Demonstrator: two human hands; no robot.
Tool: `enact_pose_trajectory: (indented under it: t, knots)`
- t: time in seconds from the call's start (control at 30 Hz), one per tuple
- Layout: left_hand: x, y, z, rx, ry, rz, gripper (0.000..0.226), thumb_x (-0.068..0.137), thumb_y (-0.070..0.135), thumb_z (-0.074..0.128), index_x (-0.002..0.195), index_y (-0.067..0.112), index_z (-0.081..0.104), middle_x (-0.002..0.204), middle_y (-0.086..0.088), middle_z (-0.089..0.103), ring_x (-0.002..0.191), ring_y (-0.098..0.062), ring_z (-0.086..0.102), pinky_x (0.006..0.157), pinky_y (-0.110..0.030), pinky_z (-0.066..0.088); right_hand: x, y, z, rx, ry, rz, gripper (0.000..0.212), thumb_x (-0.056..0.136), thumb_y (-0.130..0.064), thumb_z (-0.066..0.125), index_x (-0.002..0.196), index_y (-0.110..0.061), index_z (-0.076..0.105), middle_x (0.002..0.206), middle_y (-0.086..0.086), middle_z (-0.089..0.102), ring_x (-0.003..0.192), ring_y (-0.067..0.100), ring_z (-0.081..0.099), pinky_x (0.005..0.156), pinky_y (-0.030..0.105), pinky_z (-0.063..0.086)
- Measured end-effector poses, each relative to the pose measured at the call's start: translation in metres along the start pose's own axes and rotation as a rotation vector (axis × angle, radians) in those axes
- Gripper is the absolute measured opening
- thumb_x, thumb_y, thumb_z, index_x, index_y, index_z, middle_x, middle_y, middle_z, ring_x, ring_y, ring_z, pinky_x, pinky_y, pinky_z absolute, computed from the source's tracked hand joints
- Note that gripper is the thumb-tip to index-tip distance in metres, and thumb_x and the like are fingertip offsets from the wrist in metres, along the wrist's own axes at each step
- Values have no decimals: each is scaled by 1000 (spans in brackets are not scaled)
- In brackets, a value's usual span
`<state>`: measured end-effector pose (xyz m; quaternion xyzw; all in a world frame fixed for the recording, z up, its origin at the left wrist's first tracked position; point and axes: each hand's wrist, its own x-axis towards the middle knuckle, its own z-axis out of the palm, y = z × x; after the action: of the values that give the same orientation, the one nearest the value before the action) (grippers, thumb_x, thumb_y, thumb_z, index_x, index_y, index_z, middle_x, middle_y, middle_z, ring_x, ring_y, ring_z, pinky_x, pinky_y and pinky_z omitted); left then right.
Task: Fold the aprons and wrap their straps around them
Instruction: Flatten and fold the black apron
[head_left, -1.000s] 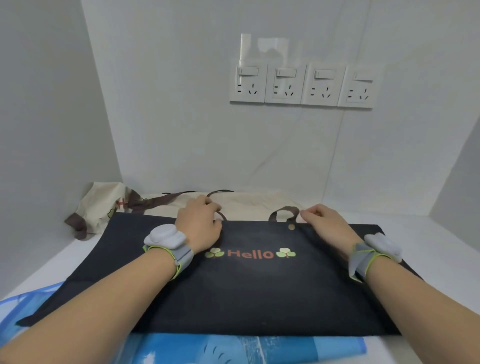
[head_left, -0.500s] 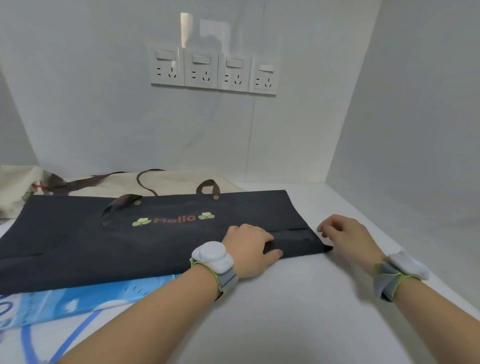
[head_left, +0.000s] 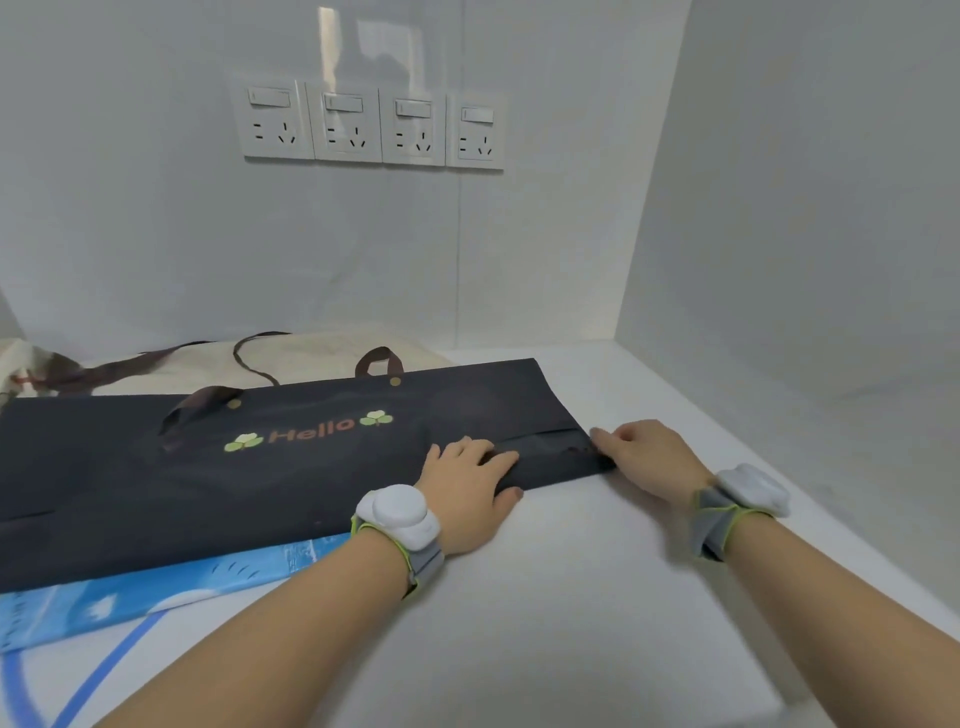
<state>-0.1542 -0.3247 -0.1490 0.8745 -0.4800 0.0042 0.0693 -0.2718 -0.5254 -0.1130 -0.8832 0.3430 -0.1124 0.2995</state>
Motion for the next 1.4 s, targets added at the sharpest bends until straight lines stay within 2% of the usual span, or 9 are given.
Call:
enact_pose_trajectory:
  t: [0.1,0.2,0.33,0.6,0.8,0.97,1.07,1.2,1.4]
  knots:
    - [-2,1,6,-38,50,-26,60,100,49,31,153,26,17,159,1,15,149,-23,5,119,-55,7,4,-17,7,-93,-107,37,37,85,-40,64,63,-14,49,66,2,53,67,22,51,61,30,37]
    - [-4,3,9,-9,105,-17,61,101,48,30,155,24,13,161,4,7,150,-16,-7,118,-59,0,4,-25,9,239,-134,37,29,85,-25,68,66,-13,49,67,3,48,62,19,44,60,29,33]
    - [-5,2,11,-32,147,2,64,101,47,31,155,24,5,162,6,3,150,-15,-9,119,-57,1,3,-19,-1,693,-63,56,18,86,-23,67,87,-5,68,88,2,63,80,17,53,75,30,40]
    - [-10,3,10,-51,241,34,69,100,43,36,155,28,-2,162,9,3,150,-13,-10,119,-56,2,-6,-13,-2,933,-19,-11,7,92,-13,60,86,-13,64,86,1,67,87,19,57,82,32,42]
    - [-2,-1,-3,-182,275,80,69,90,47,53,149,39,18,128,9,38,135,-15,27,119,-52,10,-13,-11,-3,670,-11,-178,33,86,7,48,98,-15,70,74,5,57,78,17,51,77,31,37]
    - [15,16,-21,-364,275,57,40,91,63,43,104,32,65,94,7,46,96,-15,41,91,-32,35,-15,-10,-7,709,-76,-179,28,80,14,54,89,-7,70,79,11,60,81,18,58,83,30,44]
    - [12,23,-12,-138,378,199,28,98,41,45,98,23,66,90,4,51,88,-19,47,81,-35,39,-14,-8,-6,800,-88,-130,12,81,4,63,84,-7,68,82,7,66,84,19,59,88,36,45]
    - [6,22,6,262,482,419,16,75,14,66,88,22,63,77,5,49,72,-21,46,67,-32,37,-12,-5,-1,870,-108,-52,13,79,0,68,85,-11,65,80,5,67,83,19,60,93,39,44]
    - [5,22,4,288,387,451,20,67,14,73,81,24,64,70,6,49,64,-19,47,61,-28,35,-6,-7,1,973,7,46,29,77,7,58,98,-12,66,85,4,74,92,18,63,95,37,45]
